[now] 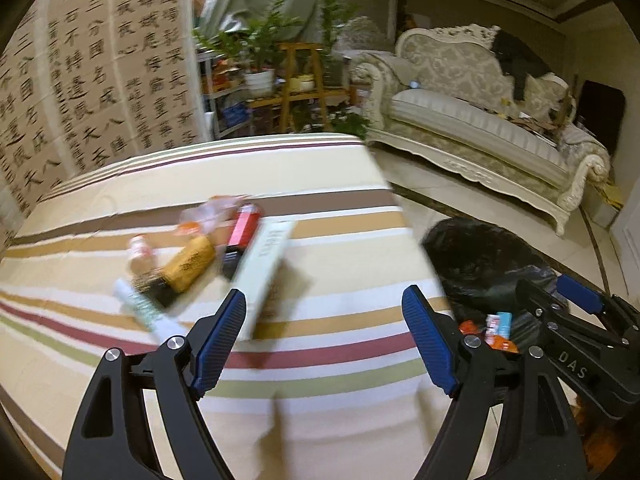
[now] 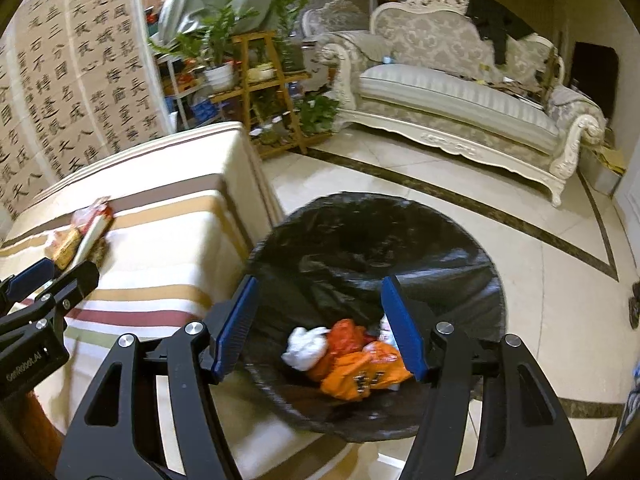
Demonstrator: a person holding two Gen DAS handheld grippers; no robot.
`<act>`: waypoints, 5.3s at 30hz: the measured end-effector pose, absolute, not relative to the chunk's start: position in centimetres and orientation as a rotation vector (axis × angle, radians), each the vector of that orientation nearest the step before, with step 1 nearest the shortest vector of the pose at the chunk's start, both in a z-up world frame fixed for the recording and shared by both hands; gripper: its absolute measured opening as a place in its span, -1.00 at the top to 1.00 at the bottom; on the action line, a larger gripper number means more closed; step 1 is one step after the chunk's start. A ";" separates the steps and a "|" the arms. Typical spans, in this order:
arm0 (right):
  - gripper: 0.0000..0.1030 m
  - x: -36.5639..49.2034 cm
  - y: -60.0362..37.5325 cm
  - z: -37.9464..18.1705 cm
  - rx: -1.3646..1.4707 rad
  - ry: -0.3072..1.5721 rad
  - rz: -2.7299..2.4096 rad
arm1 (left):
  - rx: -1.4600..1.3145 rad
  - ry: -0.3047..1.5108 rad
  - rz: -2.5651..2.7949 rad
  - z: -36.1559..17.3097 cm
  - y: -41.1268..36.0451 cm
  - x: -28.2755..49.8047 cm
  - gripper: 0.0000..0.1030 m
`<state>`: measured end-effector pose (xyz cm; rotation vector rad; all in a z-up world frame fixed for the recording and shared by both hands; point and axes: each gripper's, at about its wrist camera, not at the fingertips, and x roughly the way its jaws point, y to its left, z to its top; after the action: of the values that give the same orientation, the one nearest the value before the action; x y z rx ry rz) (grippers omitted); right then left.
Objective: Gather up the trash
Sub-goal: 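Move both open grippers back over the table items, then grasp the white and green toothpaste tube with the left gripper, then grasp the flat white packet with the right gripper, then carry the toothpaste tube over the bin while the right gripper carries the packet there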
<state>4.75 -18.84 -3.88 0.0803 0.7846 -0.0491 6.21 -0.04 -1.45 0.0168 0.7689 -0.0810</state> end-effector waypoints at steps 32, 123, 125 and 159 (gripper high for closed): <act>-0.23 5.4 -10.9 -3.8 0.001 0.820 0.128 | -0.106 0.951 0.148 -4.5 12.9 5.9 -0.51; 0.77 7.2 3.1 -4.3 -0.110 0.895 0.382 | -0.165 0.856 0.035 -3.8 17.7 5.3 0.61; 0.80 7.2 3.0 -4.3 -0.112 0.894 0.378 | -0.165 0.855 0.038 -3.8 17.6 5.2 0.61; 0.87 2.6 -17.9 -1.5 0.025 0.721 -0.014 | 0.007 0.718 -0.287 0.0 -1.3 4.5 0.62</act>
<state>2.64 -17.90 -1.54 0.0254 0.7209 -0.0141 4.49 -1.34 0.01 0.0069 0.7180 -0.2871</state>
